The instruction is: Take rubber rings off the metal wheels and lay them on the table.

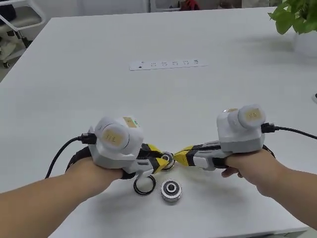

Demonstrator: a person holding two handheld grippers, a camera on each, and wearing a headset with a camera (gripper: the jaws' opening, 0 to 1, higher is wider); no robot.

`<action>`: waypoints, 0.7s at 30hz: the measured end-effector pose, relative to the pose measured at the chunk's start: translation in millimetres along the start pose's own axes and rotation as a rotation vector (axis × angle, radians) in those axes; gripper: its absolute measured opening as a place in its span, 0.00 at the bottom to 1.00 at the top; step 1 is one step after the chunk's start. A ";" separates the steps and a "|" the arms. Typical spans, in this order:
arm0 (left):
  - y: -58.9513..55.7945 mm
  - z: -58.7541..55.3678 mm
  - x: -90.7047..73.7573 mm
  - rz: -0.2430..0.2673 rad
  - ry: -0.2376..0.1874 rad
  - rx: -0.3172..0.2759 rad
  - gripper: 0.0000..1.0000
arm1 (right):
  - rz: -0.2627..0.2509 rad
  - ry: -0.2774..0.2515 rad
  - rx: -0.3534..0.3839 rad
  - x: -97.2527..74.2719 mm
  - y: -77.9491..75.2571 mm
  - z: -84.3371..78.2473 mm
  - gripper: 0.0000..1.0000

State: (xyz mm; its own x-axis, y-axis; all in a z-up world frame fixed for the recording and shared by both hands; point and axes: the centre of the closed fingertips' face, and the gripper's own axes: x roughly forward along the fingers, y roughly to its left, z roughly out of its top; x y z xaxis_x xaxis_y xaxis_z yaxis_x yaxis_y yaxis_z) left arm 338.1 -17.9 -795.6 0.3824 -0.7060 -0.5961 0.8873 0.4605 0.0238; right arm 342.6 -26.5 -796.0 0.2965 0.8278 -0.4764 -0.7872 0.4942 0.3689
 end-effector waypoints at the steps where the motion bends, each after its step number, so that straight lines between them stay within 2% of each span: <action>1: 0.0 0.1 -0.1 0.000 0.000 0.000 0.12 | 0.001 0.000 0.000 0.0 0.9 0.0 0.00; 15: 0.3 0.1 -0.3 0.001 0.001 0.002 0.12 | 0.015 0.005 -0.014 0.6 5.2 1.4 0.00; 21: -0.2 0.3 -0.3 0.000 0.001 0.003 0.12 | 0.030 0.021 -0.055 2.4 9.7 0.4 0.00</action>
State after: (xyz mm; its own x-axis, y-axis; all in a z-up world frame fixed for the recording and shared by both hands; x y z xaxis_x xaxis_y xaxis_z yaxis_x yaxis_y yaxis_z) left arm 337.8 -18.0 -795.2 0.3822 -0.7053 -0.5970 0.8879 0.4593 0.0259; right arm 335.9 -19.7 -793.1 0.2616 0.8358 -0.4827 -0.8239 0.4539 0.3393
